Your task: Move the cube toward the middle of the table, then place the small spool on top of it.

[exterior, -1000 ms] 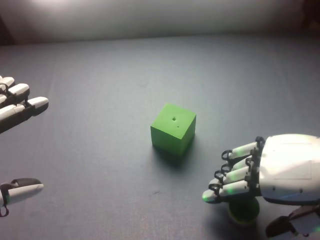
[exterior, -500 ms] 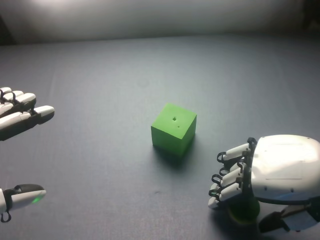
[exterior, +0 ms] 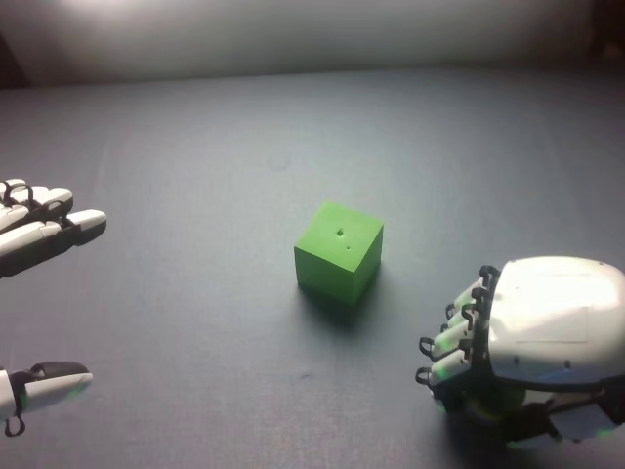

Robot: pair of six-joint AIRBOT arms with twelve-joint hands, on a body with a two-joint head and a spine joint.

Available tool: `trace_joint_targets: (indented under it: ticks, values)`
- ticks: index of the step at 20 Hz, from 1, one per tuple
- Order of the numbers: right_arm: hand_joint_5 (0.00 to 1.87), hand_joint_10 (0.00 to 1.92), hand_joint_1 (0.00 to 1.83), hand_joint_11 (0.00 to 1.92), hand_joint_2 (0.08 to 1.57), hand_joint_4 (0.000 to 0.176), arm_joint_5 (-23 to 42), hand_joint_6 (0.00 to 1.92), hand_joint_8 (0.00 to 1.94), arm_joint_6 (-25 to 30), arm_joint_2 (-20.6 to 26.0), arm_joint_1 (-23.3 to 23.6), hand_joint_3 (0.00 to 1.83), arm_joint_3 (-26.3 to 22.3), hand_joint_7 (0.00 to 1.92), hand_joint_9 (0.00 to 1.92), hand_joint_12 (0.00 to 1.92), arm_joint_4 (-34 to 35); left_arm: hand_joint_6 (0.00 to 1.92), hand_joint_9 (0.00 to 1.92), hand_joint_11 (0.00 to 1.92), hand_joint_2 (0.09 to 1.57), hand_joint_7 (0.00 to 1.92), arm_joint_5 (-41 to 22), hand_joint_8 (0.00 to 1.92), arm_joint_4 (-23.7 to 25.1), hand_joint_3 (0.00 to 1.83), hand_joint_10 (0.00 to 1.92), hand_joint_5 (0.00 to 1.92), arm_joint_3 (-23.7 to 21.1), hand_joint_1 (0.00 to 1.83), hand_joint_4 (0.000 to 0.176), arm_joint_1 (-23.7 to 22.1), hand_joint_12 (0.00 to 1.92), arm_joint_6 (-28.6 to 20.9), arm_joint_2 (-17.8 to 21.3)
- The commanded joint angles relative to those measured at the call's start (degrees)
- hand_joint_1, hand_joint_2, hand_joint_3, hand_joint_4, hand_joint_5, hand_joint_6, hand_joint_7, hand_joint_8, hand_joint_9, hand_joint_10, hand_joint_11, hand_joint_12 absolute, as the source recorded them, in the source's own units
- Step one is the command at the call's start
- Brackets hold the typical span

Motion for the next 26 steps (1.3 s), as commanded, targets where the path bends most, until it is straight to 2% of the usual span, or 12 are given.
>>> trace_joint_targets:
  ticks: [1, 3, 7, 10, 11, 14, 15, 16, 18, 20, 23, 26]
  values:
    - [0.76, 1.13, 1.18, 0.89, 1.21, 0.0, 5.36, 1.24, 1.26, 0.16, -0.17, 1.04, 0.0, 0.03, 0.87, 0.99, 1.45, 1.61, 0.0, 0.2, 0.13, 1.01, 0.23, -6.99, 0.0, -0.06, 0.0, 0.01, 0.37, 0.22, 0.81, 0.098, -0.26, 0.12, -0.31, -0.16]
    - [0.83, 1.31, 1.22, 0.84, 1.2, 0.0, 5.39, 1.01, 1.47, 0.14, -0.33, 2.42, 0.0, 0.32, 0.82, 0.9, 1.55, 1.66, 0.0, 0.2, 0.13, 1.01, 0.23, -6.99, 0.0, -0.01, 0.0, 0.01, 0.37, 0.22, 0.81, 0.108, -0.26, 0.13, -0.35, -0.17]
    - [0.88, 1.92, 1.15, 1.25, 1.16, 0.0, 6.18, 1.11, 1.83, -2.02, -0.7, 6.07, 0.0, 1.21, 0.61, 1.08, 1.92, 3.34, 0.0, 0.19, 0.12, 1.0, 0.22, -6.95, 0.0, 0.19, 0.0, 0.0, 0.39, 0.31, 0.85, 0.094, -0.28, 0.15, -0.48, -0.37]
    - [1.03, 1.73, 1.19, 1.19, 1.09, 0.0, 6.2, 0.88, 1.58, -5.19, -1.68, 9.15, 0.0, 3.13, 0.78, 1.07, 1.81, 6.97, 0.0, 0.2, 0.09, 1.01, 0.22, -6.59, 0.0, 0.34, 0.0, 0.0, 0.39, 0.44, 0.84, 0.093, -0.32, 0.25, -0.63, -0.52]
    - [1.01, 1.33, 1.25, 1.07, 1.1, 0.0, 6.21, 0.8, 1.22, -5.3, -2.21, 9.89, 0.0, 3.87, 0.98, 1.09, 1.56, 7.93, 0.0, 0.19, 0.02, 1.0, 0.21, -6.54, 0.0, 0.39, 0.0, 0.0, 0.39, 0.46, 0.85, 0.1, -0.34, 0.38, -0.65, -0.57]
    - [1.06, 1.42, 1.26, 0.91, 1.14, 0.0, 6.22, 0.58, 1.39, -6.34, -4.44, 13.47, 0.0, 6.71, 0.89, 0.94, 1.62, 10.68, 0.0, 0.19, 0.0, 1.0, 0.22, -6.49, 0.0, 0.48, 0.0, 0.0, 0.4, 0.65, 0.83, 0.094, -0.4, 0.44, -0.96, -0.74]
    - [1.15, 1.3, 1.36, 0.79, 1.09, 0.0, 6.21, 0.45, 1.01, -7.17, -4.82, 14.52, 0.0, 7.26, 0.99, 0.98, 1.4, 11.41, 0.0, 0.2, 0.0, 0.99, 0.23, -6.38, 0.0, 0.57, 0.0, 0.0, 0.41, 0.74, 0.82, 0.093, -0.46, 0.48, -1.0, -0.77]
    - [1.08, 1.23, 1.38, 0.7, 1.08, 0.0, 6.18, 0.74, 0.81, -8.32, -5.14, 15.45, 0.01, 7.61, 1.06, 0.91, 1.21, 12.11, 0.0, 0.2, 0.0, 1.0, 0.23, -6.19, 0.0, 0.64, 0.0, 0.0, 0.4, 0.79, 0.83, 0.103, -0.57, 0.48, -1.01, -0.78]
    - [1.12, 1.13, 1.3, 0.87, 1.08, 0.0, 6.04, 0.59, 1.07, -9.59, -5.95, 17.13, 0.0, 8.35, 1.04, 1.01, 1.34, 12.77, 0.0, 0.2, 0.0, 1.0, 0.23, -5.91, 0.0, 0.69, 0.0, 0.0, 0.4, 0.88, 0.83, 0.107, -0.72, 0.47, -1.01, -0.88]
    - [1.17, 1.44, 1.21, 0.89, 1.04, 0.0, 5.54, 0.63, 1.3, -9.82, -7.27, 18.5, 0.0, 9.36, 0.97, 0.99, 1.69, 12.89, 0.0, 0.2, 0.0, 1.0, 0.24, -5.9, 0.0, 0.71, 0.0, 0.0, 0.4, 0.91, 0.83, 0.108, -0.72, 0.45, -1.02, -1.0]
    - [1.31, 0.93, 1.29, 0.82, 1.04, 0.0, 4.05, 0.15, 1.02, -9.93, -9.77, 19.5, 0.0, 11.41, 1.11, 1.04, 1.38, 13.32, 0.0, 0.2, 0.0, 1.01, 0.24, -5.83, 0.0, 0.77, 0.0, 0.0, 0.39, 1.08, 0.82, 0.113, -0.74, 0.46, -1.29, -1.18]
    - [1.36, 1.24, 1.28, 0.83, 1.06, 0.0, 2.51, 0.03, 1.21, -9.94, -11.96, 19.95, 0.0, 13.02, 1.01, 0.97, 1.56, 13.61, 0.0, 0.19, 0.0, 1.01, 0.22, -5.76, 0.0, 0.79, 0.0, 0.0, 0.38, 1.14, 0.82, 0.112, -0.77, 0.43, -1.38, -1.19]
